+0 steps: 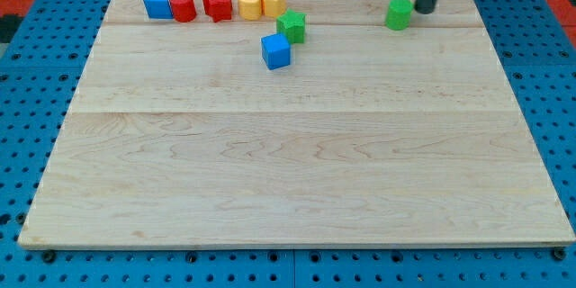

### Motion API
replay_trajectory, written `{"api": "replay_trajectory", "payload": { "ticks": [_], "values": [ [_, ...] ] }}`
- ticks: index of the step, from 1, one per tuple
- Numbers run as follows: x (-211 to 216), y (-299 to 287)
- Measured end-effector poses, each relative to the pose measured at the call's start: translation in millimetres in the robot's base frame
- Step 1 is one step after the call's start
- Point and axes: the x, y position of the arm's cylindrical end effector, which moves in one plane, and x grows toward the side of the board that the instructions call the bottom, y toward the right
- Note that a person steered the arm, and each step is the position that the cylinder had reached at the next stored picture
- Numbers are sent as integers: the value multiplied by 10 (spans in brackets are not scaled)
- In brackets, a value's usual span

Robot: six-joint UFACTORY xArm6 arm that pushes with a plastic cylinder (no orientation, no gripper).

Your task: Push the green circle to the blue cube

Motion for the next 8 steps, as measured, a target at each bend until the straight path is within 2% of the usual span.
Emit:
{"api": "replay_trajectory", "payload": {
  "ticks": [1,2,3,4,5,6,7,8],
  "values": [
    [104,-520],
    [-97,-454],
    [-54,-632],
    [449,-860],
    [535,-1035],
    [295,-999],
    [263,-1222],
    [646,-1493]
  ]
}}
